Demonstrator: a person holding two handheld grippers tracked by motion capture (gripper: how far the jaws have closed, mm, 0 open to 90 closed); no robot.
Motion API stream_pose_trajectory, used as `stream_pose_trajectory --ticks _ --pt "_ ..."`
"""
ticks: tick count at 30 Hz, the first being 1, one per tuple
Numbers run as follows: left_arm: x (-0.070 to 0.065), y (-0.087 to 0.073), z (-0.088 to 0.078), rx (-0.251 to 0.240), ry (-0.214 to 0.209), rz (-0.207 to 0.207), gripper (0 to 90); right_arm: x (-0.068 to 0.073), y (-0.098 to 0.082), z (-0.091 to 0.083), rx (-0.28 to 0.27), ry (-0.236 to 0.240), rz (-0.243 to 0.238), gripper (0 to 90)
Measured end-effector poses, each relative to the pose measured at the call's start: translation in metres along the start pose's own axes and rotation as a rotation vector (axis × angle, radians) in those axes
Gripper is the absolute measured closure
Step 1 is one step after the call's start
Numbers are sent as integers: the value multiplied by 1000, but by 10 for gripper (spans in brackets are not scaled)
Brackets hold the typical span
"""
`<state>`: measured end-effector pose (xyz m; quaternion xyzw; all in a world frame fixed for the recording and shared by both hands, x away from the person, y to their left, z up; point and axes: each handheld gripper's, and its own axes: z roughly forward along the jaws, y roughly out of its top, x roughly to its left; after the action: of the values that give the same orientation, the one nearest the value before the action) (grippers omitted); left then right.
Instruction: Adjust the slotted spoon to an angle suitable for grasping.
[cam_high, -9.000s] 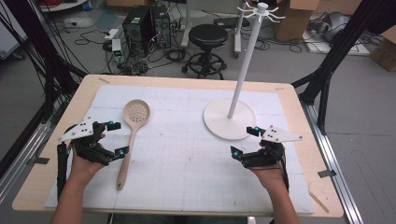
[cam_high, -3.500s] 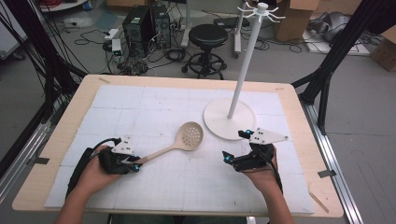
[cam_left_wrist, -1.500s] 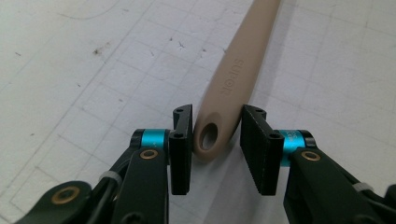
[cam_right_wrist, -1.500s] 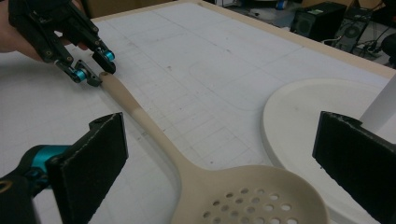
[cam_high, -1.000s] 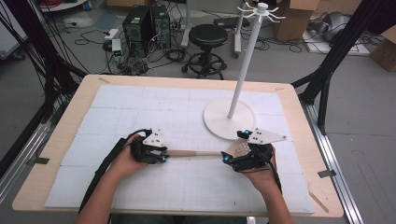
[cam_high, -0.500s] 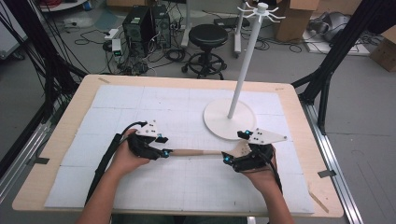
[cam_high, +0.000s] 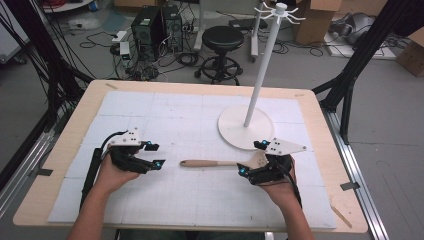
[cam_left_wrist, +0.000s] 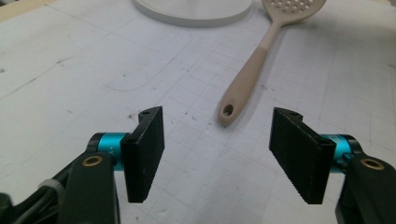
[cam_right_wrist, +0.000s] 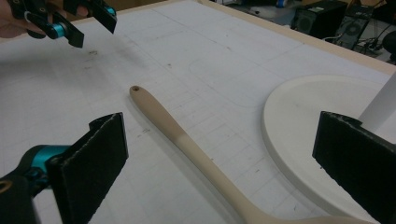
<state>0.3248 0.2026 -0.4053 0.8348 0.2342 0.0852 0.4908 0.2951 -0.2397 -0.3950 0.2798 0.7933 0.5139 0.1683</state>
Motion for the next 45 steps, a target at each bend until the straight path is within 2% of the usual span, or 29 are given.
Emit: stream_pose_trajectory --ticks 1,4,8,11,14,16,17,18,23,25,30,39,42,45 --pt "1 -1 -3 -13 1 -16 345 0 0 0 1 0 1 16" --pt "2 -1 -10 -38 13 -28 319 0 0 2 4 2 -5 16" --pt "2 1 -16 -85 -4 -53 279 0 0 1 3 3 3 16" --pt "3 2 -18 -98 16 -75 269 -1 0 -1 -8 -3 8 16" --pt "4 2 -20 -109 34 -78 227 -2 0 -2 -8 -6 18 16" --pt "3 2 -23 -120 48 -64 218 -2 0 -1 -7 -8 19 16" --pt "3 3 -24 -128 69 -58 166 -2 0 -1 -6 -10 12 16" --pt "2 3 -25 -131 80 -61 162 -2 0 -1 -3 -7 17 16" --pt "2 4 -30 -147 87 -57 113 -2 0 1 0 -5 13 16" --pt "0 5 -31 -149 119 -46 64 -3 0 2 0 -4 15 16" --pt "-1 5 -34 -169 96 -46 64 -4 0 1 -5 -3 15 16" --pt "0 3 -33 -157 96 -56 64 -4 0 1 -2 -8 22 16" --pt "1 1 -33 -147 116 -63 64 -4 0 2 -2 -7 23 16" --pt "1 0 -35 -176 148 -66 64 -4 1 4 0 -4 22 16"
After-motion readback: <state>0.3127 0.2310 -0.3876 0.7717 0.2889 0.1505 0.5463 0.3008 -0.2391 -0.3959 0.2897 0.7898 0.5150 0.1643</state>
